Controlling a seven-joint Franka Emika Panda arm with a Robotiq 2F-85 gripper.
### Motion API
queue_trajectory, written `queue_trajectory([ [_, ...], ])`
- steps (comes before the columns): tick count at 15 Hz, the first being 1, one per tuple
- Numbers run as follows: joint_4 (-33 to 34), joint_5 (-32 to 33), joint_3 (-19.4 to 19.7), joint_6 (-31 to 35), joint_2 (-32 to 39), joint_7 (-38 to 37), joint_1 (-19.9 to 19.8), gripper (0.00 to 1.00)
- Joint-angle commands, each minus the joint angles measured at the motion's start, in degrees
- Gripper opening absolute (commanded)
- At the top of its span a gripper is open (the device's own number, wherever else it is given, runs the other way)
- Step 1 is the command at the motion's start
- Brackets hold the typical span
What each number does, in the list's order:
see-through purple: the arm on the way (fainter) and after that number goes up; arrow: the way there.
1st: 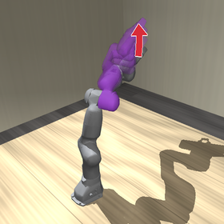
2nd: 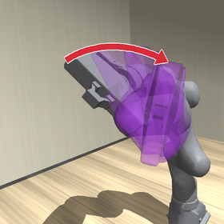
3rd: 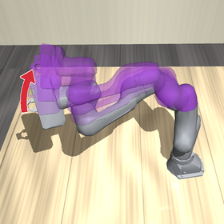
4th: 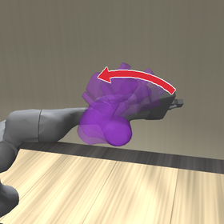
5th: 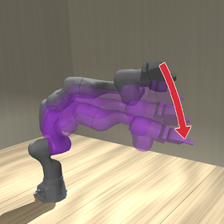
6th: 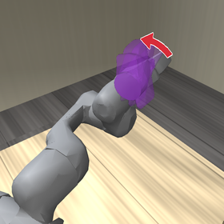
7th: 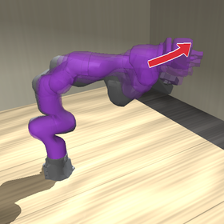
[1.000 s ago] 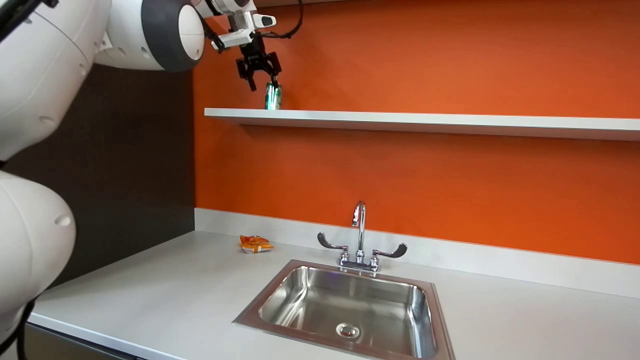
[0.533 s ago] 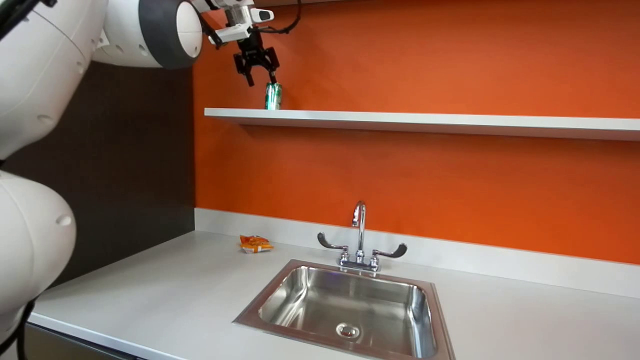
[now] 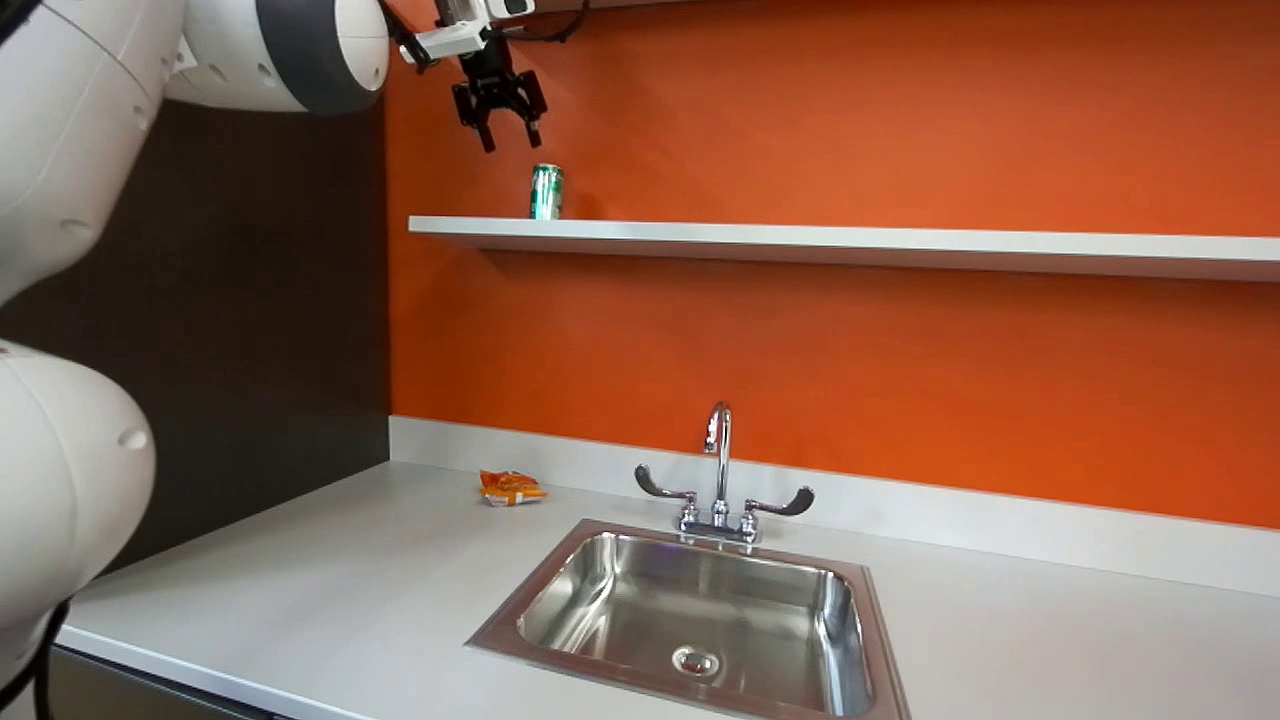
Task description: Put the can on the shelf
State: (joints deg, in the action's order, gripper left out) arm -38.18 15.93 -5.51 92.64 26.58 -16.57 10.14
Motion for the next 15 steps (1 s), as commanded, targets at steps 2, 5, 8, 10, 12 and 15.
queue_trajectory([
  [2,-7.03,-0.93,-0.63,-1.94,-5.98,-0.03,0.16,1.0],
  [5,-13.54,-1.15,-0.77,-1.06,-10.6,-0.81,0.55,1.0],
  [8,-21.86,-1.9,-1.01,0.55,-16.3,-1.38,0.72,1.0],
  [10,-26.83,-2.59,-1.04,0.74,-19.75,-1.81,0.69,1.0],
  [12,-32.06,-3.46,-0.87,1.12,-23.21,-2.08,0.6,1.0],
  [15,-40.39,-5.41,-0.49,2.01,-28.24,-2.87,0.62,1.0],
])
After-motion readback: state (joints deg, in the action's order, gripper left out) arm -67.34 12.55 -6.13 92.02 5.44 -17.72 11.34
